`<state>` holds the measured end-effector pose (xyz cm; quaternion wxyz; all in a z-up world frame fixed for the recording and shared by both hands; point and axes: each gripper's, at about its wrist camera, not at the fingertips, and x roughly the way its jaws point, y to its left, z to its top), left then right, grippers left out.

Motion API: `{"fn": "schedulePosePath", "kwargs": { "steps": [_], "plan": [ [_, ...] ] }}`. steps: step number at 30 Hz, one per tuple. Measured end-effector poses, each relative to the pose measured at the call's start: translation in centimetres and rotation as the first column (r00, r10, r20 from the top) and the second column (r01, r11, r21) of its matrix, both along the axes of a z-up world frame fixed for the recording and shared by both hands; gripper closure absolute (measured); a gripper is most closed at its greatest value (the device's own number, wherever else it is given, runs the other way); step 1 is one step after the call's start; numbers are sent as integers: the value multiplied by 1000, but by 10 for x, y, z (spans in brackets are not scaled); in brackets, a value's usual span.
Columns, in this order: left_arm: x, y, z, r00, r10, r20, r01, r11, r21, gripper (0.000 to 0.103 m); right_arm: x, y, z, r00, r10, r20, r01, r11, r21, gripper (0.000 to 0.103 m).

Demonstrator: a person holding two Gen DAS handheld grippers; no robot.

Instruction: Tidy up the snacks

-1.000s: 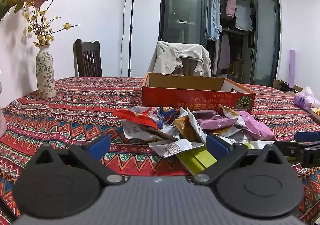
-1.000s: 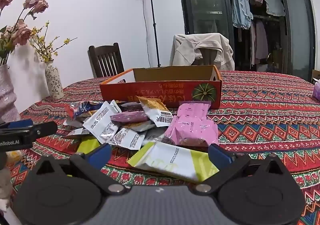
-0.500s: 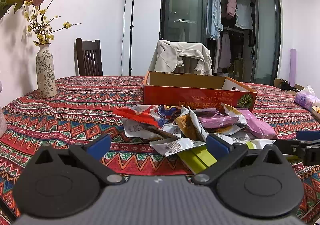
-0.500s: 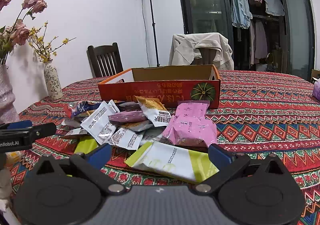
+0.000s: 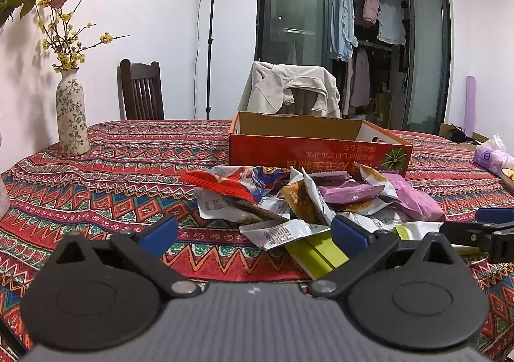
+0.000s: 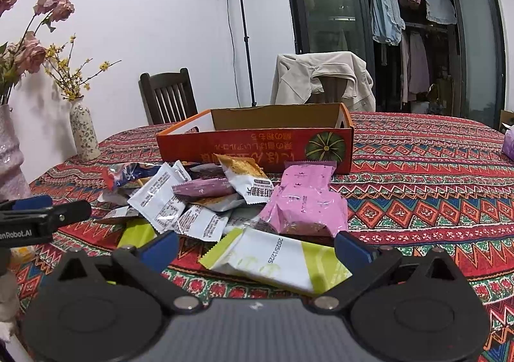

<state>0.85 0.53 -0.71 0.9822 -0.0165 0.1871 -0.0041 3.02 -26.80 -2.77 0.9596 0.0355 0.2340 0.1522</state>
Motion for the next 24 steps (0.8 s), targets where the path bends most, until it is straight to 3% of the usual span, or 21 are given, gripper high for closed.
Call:
{"fn": "schedulePosePath", "kwargs": {
  "steps": [24],
  "plan": [
    [-2, -1, -2, 1000, 1, 0, -1, 1000, -3, 0, 0, 0, -1, 1000, 0, 1, 0, 1000, -2, 0]
  ]
}}
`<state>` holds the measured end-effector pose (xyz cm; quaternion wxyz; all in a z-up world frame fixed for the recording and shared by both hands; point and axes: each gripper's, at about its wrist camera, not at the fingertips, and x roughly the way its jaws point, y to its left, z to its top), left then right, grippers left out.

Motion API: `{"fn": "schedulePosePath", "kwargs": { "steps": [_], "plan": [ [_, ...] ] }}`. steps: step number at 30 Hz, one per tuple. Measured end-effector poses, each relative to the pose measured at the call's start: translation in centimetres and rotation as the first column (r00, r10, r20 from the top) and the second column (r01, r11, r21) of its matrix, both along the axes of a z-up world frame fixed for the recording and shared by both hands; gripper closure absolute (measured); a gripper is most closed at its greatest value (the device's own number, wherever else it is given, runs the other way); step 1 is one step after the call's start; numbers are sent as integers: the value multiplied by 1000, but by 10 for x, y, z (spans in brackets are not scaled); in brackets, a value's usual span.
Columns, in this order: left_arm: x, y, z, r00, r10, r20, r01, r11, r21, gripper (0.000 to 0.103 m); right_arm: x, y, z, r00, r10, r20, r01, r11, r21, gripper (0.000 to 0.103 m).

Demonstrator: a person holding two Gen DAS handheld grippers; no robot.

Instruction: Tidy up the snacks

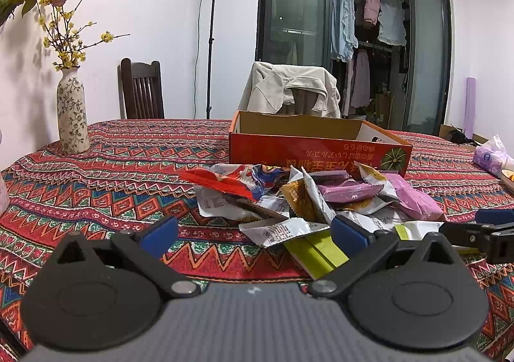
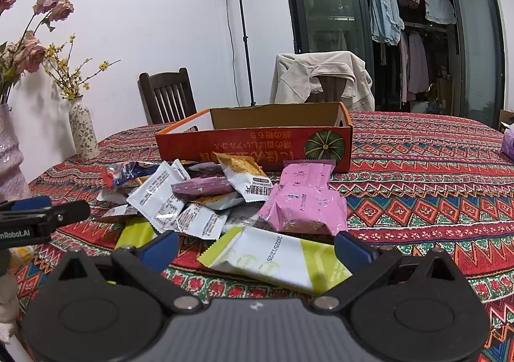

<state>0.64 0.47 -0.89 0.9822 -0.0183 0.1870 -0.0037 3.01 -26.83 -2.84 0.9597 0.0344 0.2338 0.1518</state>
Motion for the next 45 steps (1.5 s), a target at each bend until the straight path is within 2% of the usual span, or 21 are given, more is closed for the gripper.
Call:
{"fn": "schedulePosePath", "kwargs": {
  "steps": [31, 39, 45],
  "plan": [
    [0, 3, -2, 1000, 6, -5, -6, 1000, -9, 0, 2, 0, -2, 1000, -6, 0, 6, 1000, -16, 0],
    [5, 6, 4, 1000, 18, 2, -18, 1000, -10, 0, 15, -3, 7, 1000, -29, 5, 29, 998, -52, 0],
    [10, 10, 7, 1000, 30, 9, -30, 1000, -8, 0, 40, -6, 15, 999, -42, -29, 40, 998, -57, 0]
  ]
}}
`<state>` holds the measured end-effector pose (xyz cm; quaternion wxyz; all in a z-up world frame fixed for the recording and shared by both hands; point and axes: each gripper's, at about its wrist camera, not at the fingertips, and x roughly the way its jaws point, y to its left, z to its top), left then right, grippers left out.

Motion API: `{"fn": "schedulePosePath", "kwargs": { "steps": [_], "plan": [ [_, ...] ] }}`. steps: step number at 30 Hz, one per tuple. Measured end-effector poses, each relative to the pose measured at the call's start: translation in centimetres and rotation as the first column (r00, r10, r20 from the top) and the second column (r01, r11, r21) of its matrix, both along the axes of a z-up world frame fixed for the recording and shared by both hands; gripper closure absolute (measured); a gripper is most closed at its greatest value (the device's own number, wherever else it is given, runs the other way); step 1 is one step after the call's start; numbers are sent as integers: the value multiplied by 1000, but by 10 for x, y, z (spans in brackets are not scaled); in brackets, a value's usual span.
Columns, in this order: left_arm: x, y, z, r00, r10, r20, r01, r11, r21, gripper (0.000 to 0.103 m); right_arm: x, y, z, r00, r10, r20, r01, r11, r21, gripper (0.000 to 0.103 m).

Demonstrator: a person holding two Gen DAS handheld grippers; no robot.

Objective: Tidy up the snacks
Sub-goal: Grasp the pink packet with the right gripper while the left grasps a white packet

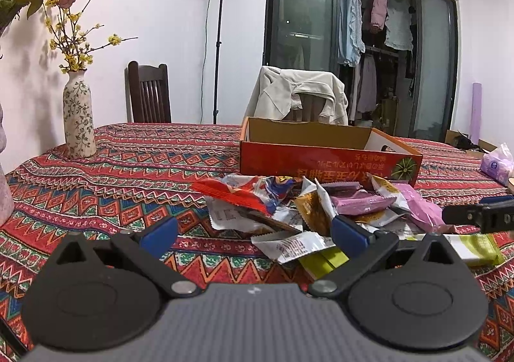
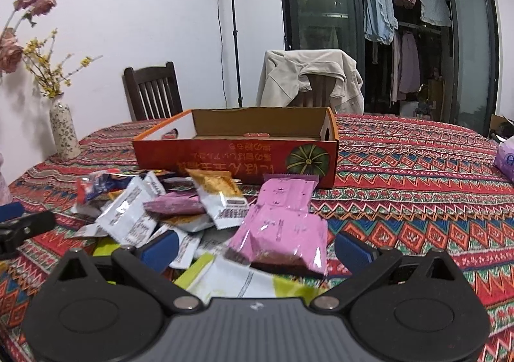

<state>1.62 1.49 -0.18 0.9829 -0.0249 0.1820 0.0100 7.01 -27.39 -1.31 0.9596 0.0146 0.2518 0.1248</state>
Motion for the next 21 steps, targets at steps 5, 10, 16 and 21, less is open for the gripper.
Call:
{"fn": "schedulePosePath", "kwargs": {
  "steps": [5, 10, 16, 21],
  "plan": [
    [6, 5, 1, 1000, 15, -9, -15, 1000, -10, 0, 29, 3, -2, 998, -17, -68, 16, 1000, -25, 0],
    [10, 9, 1, 1000, 21, -19, -21, 1000, -16, 0, 57, 5, -9, 992, -34, -123, 31, 999, -26, 0],
    [15, 9, -3, 999, 19, -39, -20, 1000, -18, 0, 78, -1, -24, 981, -57, -185, 64, 997, 31, 4],
    [23, 5, -5, 997, 3, -71, -5, 1000, -25, 0, 77, -2, -32, 981, -46, -191, 56, 997, 47, 15]
  ]
}}
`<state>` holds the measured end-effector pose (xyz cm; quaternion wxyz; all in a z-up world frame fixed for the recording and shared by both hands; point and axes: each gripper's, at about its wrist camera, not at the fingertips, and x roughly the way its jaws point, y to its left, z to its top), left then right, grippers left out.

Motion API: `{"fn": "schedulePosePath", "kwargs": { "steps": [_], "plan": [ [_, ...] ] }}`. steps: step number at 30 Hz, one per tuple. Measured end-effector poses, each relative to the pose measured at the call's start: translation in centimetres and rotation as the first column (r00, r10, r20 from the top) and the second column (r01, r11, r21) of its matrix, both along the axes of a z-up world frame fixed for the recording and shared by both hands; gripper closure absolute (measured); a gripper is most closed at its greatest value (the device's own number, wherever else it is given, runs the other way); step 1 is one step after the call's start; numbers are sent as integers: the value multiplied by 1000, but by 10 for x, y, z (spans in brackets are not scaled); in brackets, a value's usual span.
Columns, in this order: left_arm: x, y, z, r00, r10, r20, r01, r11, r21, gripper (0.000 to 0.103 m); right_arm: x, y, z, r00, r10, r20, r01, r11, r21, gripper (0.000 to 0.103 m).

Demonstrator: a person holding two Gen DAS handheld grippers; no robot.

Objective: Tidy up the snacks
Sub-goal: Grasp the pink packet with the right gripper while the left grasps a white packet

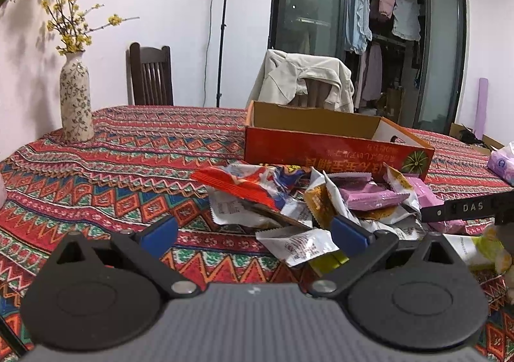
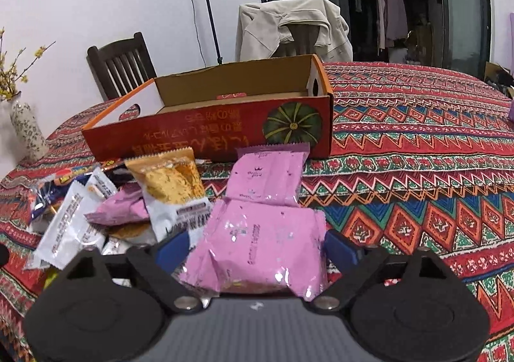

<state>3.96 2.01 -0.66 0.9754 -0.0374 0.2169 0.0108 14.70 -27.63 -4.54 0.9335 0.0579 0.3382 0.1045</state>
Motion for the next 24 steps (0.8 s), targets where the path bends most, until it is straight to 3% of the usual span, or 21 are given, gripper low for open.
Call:
{"fn": "schedulePosePath", "kwargs": {
  "steps": [11, 22, 24],
  "plan": [
    [18, -16, -3, 995, -29, -91, 27, 999, -23, 0, -13, -10, 3, 999, 14, 46, -16, 998, 56, 36],
    [45, -30, -8, 982, 5, -190, -11, 999, -30, 0, -31, -13, 9, 987, 11, 161, -21, 998, 60, 37],
    [49, -29, -10, 978, 0, -207, -11, 999, -50, 6, -31, -12, 8, 988, 15, 155, -24, 998, 62, 36]
  ]
}}
